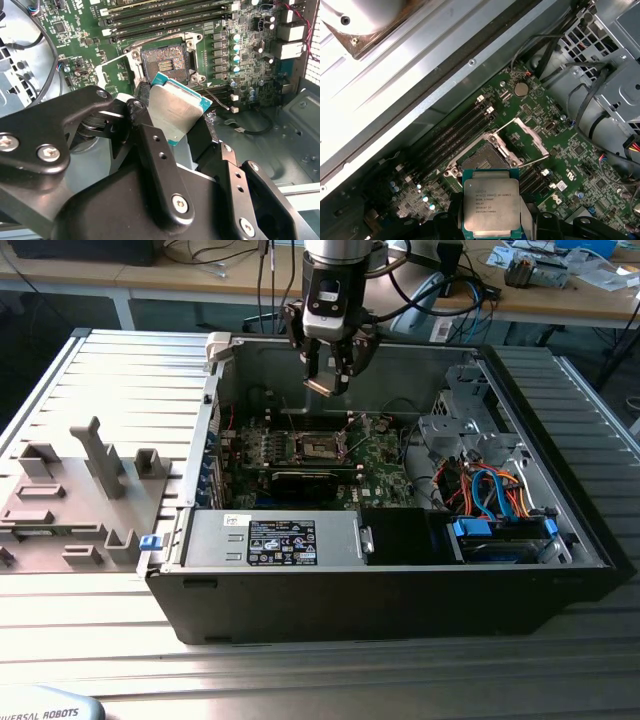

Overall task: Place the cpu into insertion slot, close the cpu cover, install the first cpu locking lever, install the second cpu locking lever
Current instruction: 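Place the cpu into insertion slot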

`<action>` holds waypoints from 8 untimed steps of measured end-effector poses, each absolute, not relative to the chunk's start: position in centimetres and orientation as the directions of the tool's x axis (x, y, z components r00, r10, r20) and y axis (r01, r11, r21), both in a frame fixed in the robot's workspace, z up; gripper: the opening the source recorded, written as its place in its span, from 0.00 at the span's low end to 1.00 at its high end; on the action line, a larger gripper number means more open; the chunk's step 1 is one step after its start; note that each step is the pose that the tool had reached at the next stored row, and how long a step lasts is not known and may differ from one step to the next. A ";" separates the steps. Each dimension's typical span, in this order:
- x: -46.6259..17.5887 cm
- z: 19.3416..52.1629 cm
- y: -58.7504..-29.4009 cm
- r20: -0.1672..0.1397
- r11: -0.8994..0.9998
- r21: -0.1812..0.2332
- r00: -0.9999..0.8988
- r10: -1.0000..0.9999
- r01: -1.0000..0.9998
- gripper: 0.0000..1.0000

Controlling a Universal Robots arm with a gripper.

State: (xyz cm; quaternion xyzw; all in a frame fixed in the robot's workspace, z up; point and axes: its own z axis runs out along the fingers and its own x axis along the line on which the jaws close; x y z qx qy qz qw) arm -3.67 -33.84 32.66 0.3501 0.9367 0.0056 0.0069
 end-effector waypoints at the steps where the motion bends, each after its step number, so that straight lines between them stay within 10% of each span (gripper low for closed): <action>1: -3.7 32.7 -33.8 -0.009 0.754 0.015 -0.754 0.657 0.657 0.54; 8: -3.7 32.6 -33.8 -0.009 0.746 0.015 -0.746 0.666 0.665 0.54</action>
